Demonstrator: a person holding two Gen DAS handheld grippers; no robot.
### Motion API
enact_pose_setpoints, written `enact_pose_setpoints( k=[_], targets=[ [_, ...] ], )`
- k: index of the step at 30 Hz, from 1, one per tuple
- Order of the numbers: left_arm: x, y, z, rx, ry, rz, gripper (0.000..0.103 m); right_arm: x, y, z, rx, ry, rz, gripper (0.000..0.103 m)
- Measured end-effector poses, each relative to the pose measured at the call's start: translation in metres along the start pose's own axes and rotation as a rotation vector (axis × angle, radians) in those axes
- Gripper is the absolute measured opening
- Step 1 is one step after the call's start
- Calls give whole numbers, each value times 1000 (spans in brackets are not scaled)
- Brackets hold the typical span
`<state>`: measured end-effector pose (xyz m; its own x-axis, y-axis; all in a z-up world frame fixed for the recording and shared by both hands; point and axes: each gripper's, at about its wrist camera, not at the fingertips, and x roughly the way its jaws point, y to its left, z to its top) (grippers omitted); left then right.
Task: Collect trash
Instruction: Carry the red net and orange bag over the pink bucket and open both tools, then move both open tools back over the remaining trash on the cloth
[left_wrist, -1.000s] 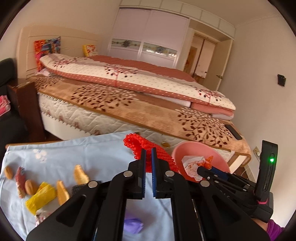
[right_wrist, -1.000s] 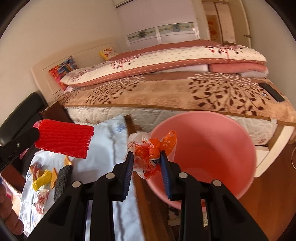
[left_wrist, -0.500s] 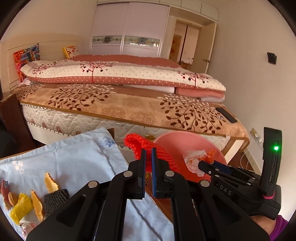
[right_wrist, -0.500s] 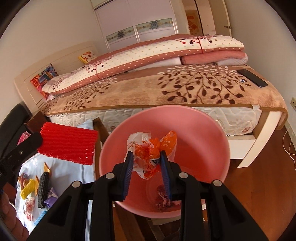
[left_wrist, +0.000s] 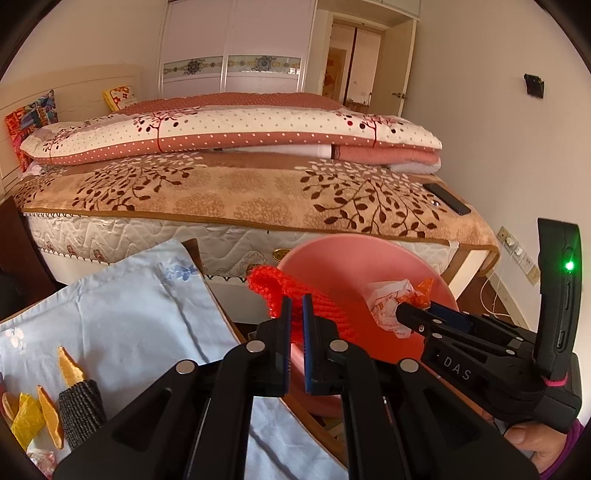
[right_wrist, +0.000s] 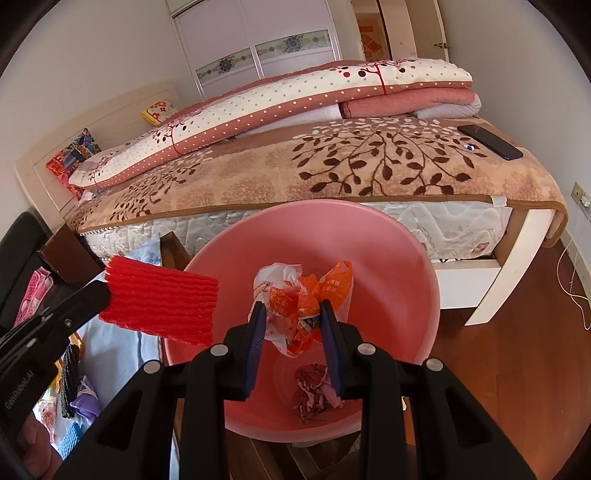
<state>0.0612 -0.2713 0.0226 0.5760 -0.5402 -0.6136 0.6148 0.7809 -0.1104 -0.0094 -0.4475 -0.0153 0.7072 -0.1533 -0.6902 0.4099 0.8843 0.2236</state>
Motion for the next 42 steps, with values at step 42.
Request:
enact_pose_setpoints(
  k=[42],
  targets=[
    [-20,4,-3,-77,-25,21,44,-21,15,-5,-25,-66,1,55]
  ],
)
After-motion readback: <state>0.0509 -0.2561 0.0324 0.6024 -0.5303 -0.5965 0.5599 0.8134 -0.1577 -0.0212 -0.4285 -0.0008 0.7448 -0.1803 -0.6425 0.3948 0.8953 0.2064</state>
